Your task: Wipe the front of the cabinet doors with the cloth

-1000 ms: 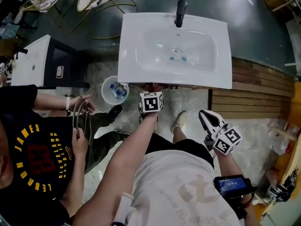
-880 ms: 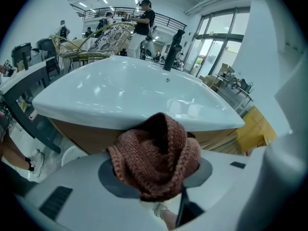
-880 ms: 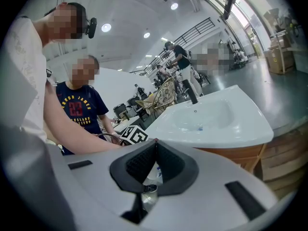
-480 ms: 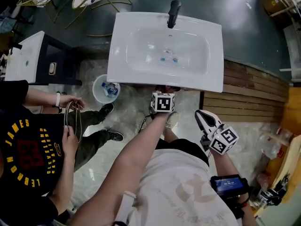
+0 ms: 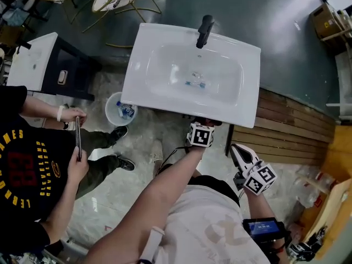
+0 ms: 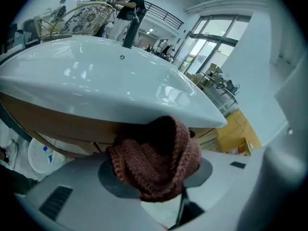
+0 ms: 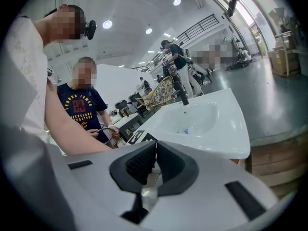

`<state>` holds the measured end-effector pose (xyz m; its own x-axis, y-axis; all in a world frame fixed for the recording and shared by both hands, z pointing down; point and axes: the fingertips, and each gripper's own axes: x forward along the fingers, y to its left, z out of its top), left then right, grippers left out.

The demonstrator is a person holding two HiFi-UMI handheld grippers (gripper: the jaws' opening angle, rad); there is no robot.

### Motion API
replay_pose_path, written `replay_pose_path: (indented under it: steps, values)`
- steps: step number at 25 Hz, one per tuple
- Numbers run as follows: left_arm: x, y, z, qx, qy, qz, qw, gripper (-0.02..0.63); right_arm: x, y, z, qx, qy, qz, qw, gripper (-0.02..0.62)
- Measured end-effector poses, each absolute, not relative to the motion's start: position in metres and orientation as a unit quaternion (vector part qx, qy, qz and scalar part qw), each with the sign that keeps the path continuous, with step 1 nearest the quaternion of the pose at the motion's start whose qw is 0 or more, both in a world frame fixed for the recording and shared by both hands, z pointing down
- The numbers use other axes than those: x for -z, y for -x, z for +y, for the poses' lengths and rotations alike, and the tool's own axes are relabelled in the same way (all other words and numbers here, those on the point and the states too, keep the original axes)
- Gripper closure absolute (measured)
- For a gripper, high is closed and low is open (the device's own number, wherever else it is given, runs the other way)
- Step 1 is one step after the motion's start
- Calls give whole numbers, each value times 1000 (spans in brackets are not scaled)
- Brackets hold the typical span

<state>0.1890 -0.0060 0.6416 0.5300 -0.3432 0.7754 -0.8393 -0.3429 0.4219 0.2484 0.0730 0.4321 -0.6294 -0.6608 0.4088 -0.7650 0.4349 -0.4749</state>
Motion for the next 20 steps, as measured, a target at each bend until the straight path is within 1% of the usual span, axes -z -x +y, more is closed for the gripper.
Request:
replay_pose_path:
  steps: [5, 10, 13, 17, 20]
  values:
    - [-639, -251, 7, -267, -783, -343, 444, 413, -438, -271, 73, -322, -426, -840, 95, 581]
    - [-649, -301, -1, -235, -789, -334, 460, 413, -442, -296, 56, -320, -414, -846, 104, 581]
    - [-654, -329, 15, -223, -793, -294, 484, 413, -444, -302, 56, -318, -406, -849, 112, 581]
    - [-659, -340, 27, -192, -777, -293, 523, 428, -447, -305, 59, -315, -405, -850, 119, 581]
    - [-660, -337, 28, -195, -783, -289, 515, 437, -447, -306, 58, -313, -404, -851, 120, 581]
